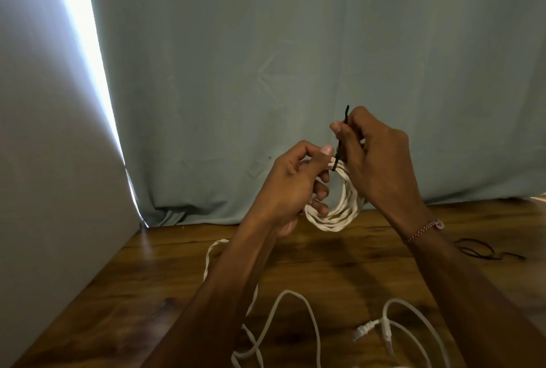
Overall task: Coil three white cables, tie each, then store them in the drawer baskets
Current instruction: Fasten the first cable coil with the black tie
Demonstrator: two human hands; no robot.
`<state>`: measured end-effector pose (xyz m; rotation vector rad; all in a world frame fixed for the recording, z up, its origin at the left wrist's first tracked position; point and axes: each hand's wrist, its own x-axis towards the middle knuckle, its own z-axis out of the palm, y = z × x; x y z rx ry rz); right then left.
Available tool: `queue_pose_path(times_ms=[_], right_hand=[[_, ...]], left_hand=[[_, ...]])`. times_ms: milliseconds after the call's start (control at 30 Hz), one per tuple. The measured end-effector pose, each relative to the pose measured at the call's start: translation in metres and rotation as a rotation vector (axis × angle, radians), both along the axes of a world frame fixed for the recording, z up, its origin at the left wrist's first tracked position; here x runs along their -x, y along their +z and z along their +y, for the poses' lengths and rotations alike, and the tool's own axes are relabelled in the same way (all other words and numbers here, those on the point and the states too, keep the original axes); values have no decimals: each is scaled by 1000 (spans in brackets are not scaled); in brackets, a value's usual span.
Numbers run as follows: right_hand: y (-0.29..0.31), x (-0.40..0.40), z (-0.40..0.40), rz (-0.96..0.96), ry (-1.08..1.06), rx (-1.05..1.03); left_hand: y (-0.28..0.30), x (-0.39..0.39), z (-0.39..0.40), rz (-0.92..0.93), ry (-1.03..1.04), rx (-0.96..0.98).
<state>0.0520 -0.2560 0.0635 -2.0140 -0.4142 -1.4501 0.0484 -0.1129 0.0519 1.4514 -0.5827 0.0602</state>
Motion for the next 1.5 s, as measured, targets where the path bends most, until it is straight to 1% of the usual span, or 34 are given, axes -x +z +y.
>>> queue_pose_path(times_ms=[100,233,567,700,833,967,1133,1300,1500], right_hand=[[0,-2,-2,18,42,-4],[-1,-4,-5,25,23,20],[-1,-1,-2,-57,-19,144],[-1,0,-3,-65,-24,143],[-1,-3,-7,-25,-10,94],[-2,-4,-9,-36,-46,70],[-2,-3,-7,14,-32,73],[-1,-4,-5,146,41,31],[2,-3,-6,199,96,-22]], left_hand=[[-6,-2,-1,-84,88,-27],[-9,-2,-6,-142,142,-50],[-11,0,-10,-221,296,-65],[-13,2,-13,-246,317,-82],[-14,3,-16,-280,289,-95],[-12,2,-14,-290,206,-86],[-7,0,-7,-214,99,-78],[-6,-1,0,-139,-39,-77],[-6,-2,-3,-121,-84,-64]])
